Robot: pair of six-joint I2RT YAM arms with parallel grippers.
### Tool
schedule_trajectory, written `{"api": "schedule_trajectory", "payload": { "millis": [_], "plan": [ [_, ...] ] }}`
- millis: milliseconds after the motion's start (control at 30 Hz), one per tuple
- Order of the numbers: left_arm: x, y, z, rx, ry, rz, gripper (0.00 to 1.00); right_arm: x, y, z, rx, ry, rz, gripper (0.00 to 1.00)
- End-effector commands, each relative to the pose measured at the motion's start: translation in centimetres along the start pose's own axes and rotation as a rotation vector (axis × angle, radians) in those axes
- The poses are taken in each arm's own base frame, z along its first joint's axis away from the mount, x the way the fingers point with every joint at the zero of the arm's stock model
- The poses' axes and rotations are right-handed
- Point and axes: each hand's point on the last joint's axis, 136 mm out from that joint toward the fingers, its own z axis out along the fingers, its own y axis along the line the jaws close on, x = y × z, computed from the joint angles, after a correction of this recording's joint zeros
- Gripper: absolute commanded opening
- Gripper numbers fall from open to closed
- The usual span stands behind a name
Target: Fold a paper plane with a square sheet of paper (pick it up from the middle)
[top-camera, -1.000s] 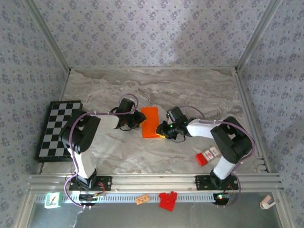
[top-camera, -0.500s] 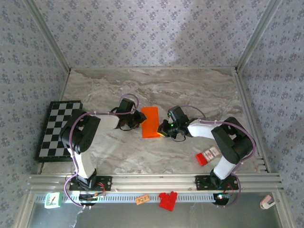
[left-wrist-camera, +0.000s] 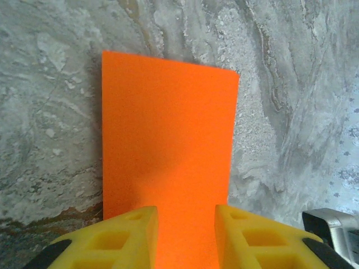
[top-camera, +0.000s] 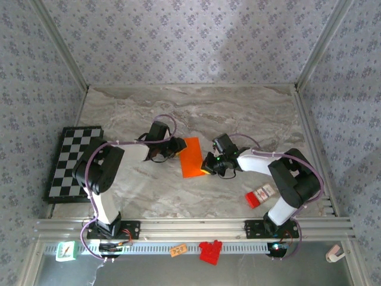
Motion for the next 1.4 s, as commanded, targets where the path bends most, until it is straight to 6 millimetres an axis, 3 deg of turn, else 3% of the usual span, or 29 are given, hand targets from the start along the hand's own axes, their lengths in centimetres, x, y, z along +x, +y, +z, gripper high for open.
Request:
{"api": "schedule_trajectory", "payload": {
  "millis": [0,433,633,967,1367],
  "plan": [
    [-0.1,-0.6,0.7,0.039,0.036,0.021,0.32,-0.1,0.0,-0.6,0.031,0.009,-0.014,0.02],
    [1.0,1.9,2.1,-0.054,0.11,-0.023,0.31,0.1,-0.9,-0.1,0.09,0.041,0.01,0.03],
    [1.6,3.4,2.3,-0.12,0.134,-0.038,0.29,-0.5,1.5,-0.8,0.012,0.01,-0.047,0.03],
    [1.9,3.5,2.6,-0.141,0.15,-0.023,0.26,-0.9,5.5,-0.7,-0.114,0.008,-0.121,0.03],
    [2.2,3.9,2.6,-0.155,0.154,-0.026,0.24,-2.0,6.8,1.8,-0.15,-0.004,-0.109,0.02]
  ]
}}
